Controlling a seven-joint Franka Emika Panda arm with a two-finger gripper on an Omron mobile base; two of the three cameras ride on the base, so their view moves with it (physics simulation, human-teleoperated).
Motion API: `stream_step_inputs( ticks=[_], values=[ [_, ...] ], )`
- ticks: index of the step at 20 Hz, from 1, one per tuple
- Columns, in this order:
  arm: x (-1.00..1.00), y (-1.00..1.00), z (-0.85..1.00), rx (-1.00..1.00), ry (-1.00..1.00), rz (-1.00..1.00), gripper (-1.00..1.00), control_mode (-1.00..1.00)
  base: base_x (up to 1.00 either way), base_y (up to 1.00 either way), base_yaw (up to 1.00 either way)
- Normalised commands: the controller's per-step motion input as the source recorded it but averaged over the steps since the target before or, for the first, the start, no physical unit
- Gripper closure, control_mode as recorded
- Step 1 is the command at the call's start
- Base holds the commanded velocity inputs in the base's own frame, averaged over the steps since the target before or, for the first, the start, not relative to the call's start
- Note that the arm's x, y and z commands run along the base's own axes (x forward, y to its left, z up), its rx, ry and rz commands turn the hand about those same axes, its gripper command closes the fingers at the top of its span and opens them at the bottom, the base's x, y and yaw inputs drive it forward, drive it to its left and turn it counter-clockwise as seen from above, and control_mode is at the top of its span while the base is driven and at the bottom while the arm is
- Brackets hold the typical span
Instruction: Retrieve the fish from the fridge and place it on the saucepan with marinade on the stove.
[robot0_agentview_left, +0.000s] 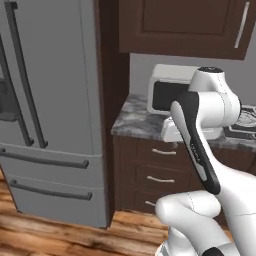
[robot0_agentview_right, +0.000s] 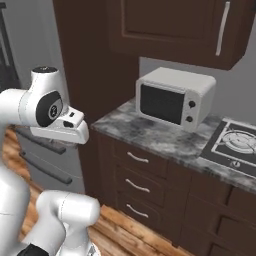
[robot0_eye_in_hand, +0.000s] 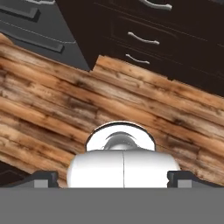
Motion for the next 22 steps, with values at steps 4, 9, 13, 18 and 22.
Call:
stream_step_inputs(
  ticks=[4,9,13,18,22],
  values=[
    [0.00,0.00,0.00,0.00,0.00,0.00,-1.00,1.00,-0.13,1.00,-0.31],
    [0.00,0.00,0.00,0.00,0.00,0.00,-1.00,1.00,-0.02,1.00,-0.32],
    [0.00,0.00,0.00,0.00,0.00,0.00,-1.00,1.00,-0.05,1.00,-0.33],
    [0.00,0.00,0.00,0.00,0.00,0.00,-1.00,1.00,0.00,1.00,-0.40],
    [0.00,0.00,0.00,0.00,0.00,0.00,-1.00,1.00,-0.07,1.00,-0.43]
  ],
)
